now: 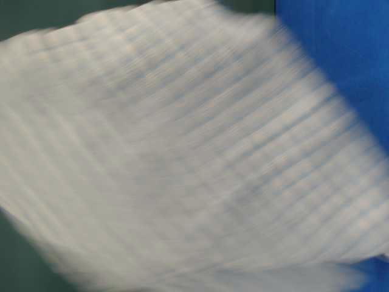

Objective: Lift the towel with both arms.

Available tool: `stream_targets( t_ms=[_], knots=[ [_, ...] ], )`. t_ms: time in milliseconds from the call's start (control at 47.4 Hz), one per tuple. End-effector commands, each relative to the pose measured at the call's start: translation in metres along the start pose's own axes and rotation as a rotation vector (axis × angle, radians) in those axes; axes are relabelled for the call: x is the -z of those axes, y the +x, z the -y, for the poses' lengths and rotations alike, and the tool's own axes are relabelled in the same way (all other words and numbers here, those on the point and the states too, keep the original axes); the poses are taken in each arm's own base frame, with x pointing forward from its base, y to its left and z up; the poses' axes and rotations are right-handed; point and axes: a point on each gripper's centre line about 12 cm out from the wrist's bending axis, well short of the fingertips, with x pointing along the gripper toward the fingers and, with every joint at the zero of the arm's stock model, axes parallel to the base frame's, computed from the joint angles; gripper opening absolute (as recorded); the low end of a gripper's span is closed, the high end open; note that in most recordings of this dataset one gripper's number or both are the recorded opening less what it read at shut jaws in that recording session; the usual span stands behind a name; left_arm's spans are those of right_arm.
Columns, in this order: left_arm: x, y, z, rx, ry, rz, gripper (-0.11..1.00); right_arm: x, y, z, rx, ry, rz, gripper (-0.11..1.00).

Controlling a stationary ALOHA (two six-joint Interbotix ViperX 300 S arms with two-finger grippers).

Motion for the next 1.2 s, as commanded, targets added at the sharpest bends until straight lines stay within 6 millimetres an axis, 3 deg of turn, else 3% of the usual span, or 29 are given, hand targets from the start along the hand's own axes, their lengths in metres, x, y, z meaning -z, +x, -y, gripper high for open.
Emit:
stream_targets(
  t_ms=[0, 63, 190, 359, 739, 1182],
  knots=[
    [-0.006, -0.012, 0.0, -0.002, -0.002, 0.049, 0.87, -0.008, -0.014, 0.004, 0.012, -0.005, 0.046, 0.63],
    [-0.005, -0.017, 0.0, -0.003, -0.002, 0.064, 0.92, -0.008, -0.014, 0.006, 0.022, -0.007, 0.049, 0.7],
    [-0.001, -0.019, 0.0, -0.003, -0.004, 0.074, 0.91, -0.008, -0.014, 0.006, 0.025, -0.01, 0.05, 0.68],
    [0.015, -0.003, 0.001, -0.002, -0.005, 0.047, 0.91, -0.001, -0.007, 0.005, 0.029, -0.008, 0.024, 0.68],
    [0.096, 0.063, 0.004, -0.001, -0.012, -0.049, 0.91, 0.06, 0.044, -0.002, 0.019, -0.013, -0.088, 0.69],
    [0.159, 0.107, 0.007, -0.003, -0.017, -0.075, 0.91, 0.132, 0.092, -0.004, -0.032, -0.01, -0.124, 0.69]
  ],
)
